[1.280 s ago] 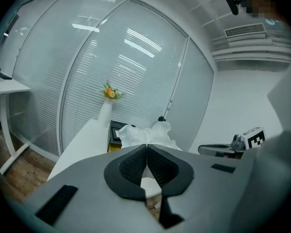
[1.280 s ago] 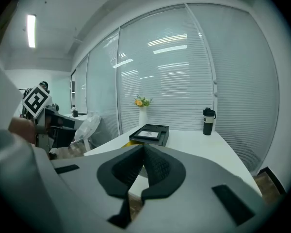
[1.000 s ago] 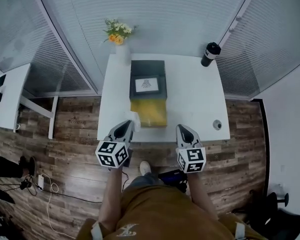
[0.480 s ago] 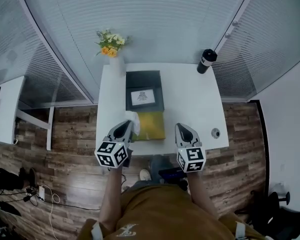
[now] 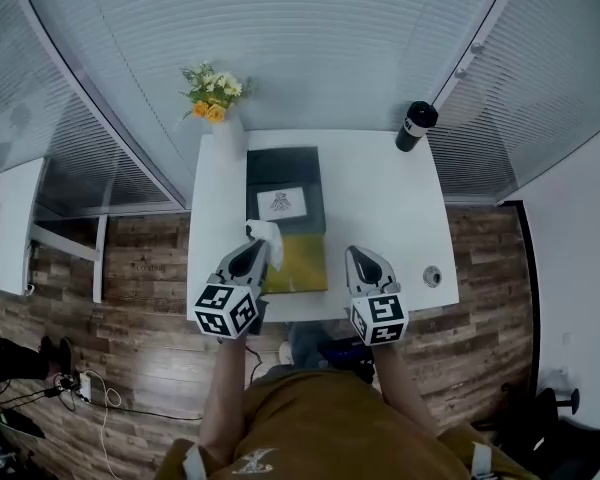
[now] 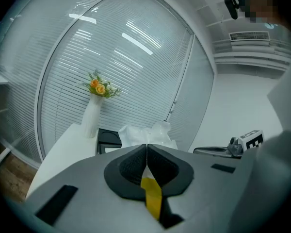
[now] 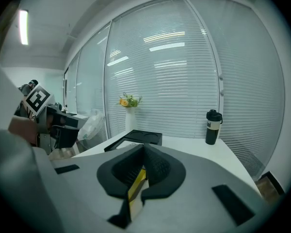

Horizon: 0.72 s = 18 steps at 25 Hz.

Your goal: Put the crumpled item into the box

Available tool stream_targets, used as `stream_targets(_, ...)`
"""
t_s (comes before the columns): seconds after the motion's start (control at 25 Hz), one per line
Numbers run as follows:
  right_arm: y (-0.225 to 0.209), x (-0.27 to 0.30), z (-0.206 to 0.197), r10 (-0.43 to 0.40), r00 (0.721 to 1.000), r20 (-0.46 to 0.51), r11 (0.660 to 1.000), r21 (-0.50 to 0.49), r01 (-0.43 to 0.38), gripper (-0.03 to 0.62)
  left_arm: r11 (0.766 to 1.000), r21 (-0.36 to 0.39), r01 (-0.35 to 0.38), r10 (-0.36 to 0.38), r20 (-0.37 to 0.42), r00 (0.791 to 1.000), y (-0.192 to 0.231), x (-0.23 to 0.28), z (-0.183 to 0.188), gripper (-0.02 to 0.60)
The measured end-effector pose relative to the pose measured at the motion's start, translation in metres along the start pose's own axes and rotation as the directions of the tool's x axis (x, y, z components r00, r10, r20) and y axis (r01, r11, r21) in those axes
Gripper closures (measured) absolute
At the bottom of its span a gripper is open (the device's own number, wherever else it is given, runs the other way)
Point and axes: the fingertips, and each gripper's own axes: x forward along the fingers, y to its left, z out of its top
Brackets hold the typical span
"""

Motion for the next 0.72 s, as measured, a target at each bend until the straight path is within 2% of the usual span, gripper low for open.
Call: stream_targets(0.72,-0.008,0.013,-0.021,0.016,0.998,-0.059,1.0,0.005,-0.016,0.582,1.0,-0.014,0.009,-0.01,-0.061,0.998,0.003,0.025,-0.02,0.552)
